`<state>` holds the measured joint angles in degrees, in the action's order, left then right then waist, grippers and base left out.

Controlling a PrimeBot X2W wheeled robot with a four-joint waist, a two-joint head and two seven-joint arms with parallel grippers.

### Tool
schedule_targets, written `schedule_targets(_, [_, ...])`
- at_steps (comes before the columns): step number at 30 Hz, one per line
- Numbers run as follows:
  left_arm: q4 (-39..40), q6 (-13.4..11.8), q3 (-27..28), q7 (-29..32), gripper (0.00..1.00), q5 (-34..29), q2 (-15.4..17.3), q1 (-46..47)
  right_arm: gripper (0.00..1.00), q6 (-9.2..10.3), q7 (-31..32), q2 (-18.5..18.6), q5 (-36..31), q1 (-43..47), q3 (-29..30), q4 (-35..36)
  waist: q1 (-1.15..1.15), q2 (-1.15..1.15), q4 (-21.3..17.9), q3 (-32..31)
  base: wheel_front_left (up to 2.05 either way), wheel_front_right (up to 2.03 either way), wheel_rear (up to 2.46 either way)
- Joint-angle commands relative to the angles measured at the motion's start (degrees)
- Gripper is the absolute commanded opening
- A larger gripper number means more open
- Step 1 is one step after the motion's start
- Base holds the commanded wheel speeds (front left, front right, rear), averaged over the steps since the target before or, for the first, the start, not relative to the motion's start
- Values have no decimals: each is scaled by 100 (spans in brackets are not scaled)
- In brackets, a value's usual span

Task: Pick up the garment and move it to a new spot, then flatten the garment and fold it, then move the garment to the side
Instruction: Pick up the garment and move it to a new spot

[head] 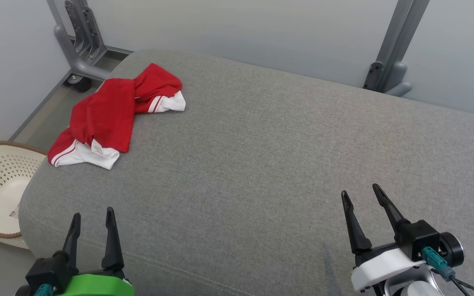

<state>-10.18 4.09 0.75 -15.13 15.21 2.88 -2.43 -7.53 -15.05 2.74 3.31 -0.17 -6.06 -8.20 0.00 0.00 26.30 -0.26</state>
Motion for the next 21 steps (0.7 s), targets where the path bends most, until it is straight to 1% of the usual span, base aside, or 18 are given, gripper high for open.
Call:
schedule_targets(1, [16, 29, 8, -3, 100, 46, 6, 33, 100, 8, -16, 28, -27, -25, 21, -28, 0, 0, -85, 86, 0, 0, 0])
schedule_targets(5, [-137, 101, 90, -3, 100, 191, 27, 403, 100, 8, -16, 45, -217, -233, 52, 23, 0, 0, -317, 581, 0, 0, 0])
schedule_targets(9, [-452, 148, 224, 30, 100, 431, 129, 1153, 100, 8, -16, 246, -346, -591, 109, 148, 0, 0, -528, 1393, 0, 0, 0])
schedule_targets(11, [-663, 172, 291, 156, 100, 613, 161, 1611, 100, 8, -16, 368, -379, -815, 143, 193, 0, 0, -608, 1811, 0, 0, 0])
schedule_targets(13, [-959, 155, 405, 451, 100, 827, 246, 2116, 100, 8, -15, 512, -420, -1047, 172, 225, 0, 0, -672, 2223, 0, 0, 0])
schedule_targets(15, [-1236, 196, 496, 826, 100, 1095, 330, 2670, 100, 8, -15, 633, -452, -1263, 164, 244, 0, 0, -734, 2608, 0, 0, 0])
schedule_targets(20, [-2058, 212, 694, 1707, 100, 1528, 796, 4033, 100, 8, -15, 909, -507, -1762, 36, 239, 0, 0, -874, 3357, 0, 0, 0])
schedule_targets(21, [-2237, 219, 706, 1858, 100, 1551, 929, 4288, 100, 8, -16, 936, -511, -1845, -8, 232, 0, 0, -907, 3468, 0, 0, 0])
